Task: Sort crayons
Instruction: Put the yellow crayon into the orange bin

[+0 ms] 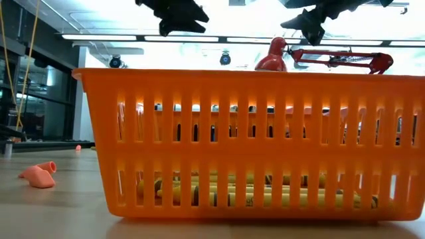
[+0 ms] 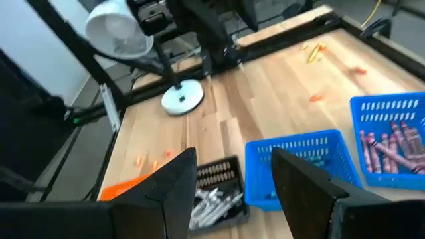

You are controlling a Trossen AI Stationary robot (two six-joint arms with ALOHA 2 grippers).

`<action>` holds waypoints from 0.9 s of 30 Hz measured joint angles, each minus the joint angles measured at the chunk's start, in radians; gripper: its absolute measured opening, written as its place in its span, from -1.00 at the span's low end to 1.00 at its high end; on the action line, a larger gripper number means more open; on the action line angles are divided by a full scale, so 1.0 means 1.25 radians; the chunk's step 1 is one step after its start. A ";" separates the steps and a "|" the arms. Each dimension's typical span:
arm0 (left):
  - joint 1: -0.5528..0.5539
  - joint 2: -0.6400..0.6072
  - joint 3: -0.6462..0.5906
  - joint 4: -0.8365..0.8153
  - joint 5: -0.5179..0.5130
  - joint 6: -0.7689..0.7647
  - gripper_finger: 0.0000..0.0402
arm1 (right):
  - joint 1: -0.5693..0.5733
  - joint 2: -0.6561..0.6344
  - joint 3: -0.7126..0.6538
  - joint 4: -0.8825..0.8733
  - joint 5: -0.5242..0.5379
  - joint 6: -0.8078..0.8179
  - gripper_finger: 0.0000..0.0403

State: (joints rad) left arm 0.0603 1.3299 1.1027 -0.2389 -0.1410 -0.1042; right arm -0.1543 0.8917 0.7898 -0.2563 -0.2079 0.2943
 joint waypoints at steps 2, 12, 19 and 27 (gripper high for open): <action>0.036 -0.045 -0.066 0.081 0.028 -0.026 -0.21 | 0.000 0.003 0.000 0.027 0.025 0.002 -0.07; 0.089 -0.162 -0.264 0.244 0.051 -0.056 -0.21 | 0.002 0.123 0.000 0.363 0.107 0.022 -0.07; 0.089 -0.191 -0.270 0.259 0.098 0.026 -0.21 | 0.002 0.263 0.000 0.555 0.130 0.034 -0.07; 0.123 -0.212 -0.270 0.256 0.107 0.072 -0.21 | -0.015 0.345 0.000 0.647 0.130 0.017 -0.07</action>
State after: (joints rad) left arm 0.2136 1.0654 0.7658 0.0808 -0.0072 -0.0147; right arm -0.1734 1.3235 0.7898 0.5523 -0.0453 0.3151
